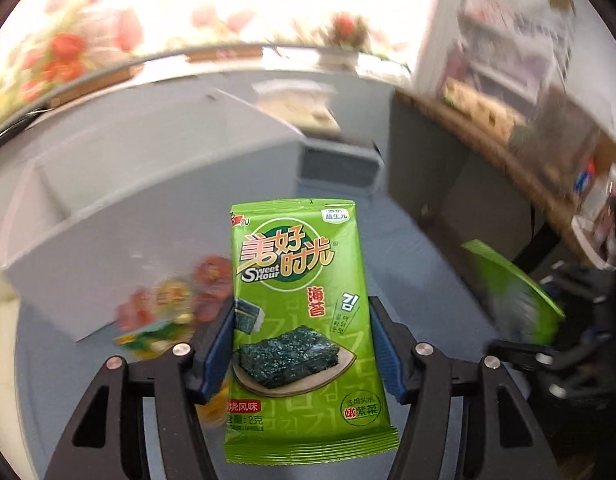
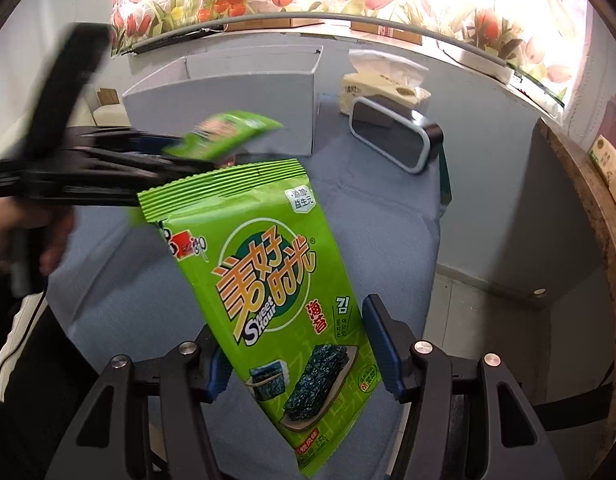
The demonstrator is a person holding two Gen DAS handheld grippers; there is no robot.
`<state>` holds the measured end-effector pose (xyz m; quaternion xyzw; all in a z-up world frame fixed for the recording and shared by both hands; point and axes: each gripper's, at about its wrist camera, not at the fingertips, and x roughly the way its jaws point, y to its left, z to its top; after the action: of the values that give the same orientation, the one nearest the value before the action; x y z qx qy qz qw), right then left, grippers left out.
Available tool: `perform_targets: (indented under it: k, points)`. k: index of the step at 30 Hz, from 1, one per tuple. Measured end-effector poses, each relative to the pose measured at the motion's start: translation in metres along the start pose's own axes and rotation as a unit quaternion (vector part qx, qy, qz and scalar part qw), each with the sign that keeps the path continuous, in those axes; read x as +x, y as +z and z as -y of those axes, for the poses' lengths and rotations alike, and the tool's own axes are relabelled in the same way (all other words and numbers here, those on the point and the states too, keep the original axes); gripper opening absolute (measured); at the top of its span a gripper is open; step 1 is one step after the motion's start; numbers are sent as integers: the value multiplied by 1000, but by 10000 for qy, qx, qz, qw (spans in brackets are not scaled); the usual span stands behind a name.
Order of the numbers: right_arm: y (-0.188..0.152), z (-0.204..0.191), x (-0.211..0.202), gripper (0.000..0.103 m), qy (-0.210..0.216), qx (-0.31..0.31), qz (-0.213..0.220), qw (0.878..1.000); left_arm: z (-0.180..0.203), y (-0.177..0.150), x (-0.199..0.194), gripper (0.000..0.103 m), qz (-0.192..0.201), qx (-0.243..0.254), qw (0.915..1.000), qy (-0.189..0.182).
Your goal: Organize snacks
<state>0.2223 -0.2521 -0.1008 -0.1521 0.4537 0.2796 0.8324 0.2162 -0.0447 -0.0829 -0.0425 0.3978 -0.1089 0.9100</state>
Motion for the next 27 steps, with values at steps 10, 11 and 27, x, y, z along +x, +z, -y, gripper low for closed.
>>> perform_targets:
  k: [10,11,27]
  points:
    - [72,-36,56,13,-29,-636,-168,9978,-68,16,-67,67,615,-510,9961,387]
    - [72,-37,58,13,-90,-668,-208,9975,-73,14,-69,67,620,-521,9960,376]
    - [15,12,62,94,-329,0,-388,9987,-66,2,-64,67,590,-478,9970,178]
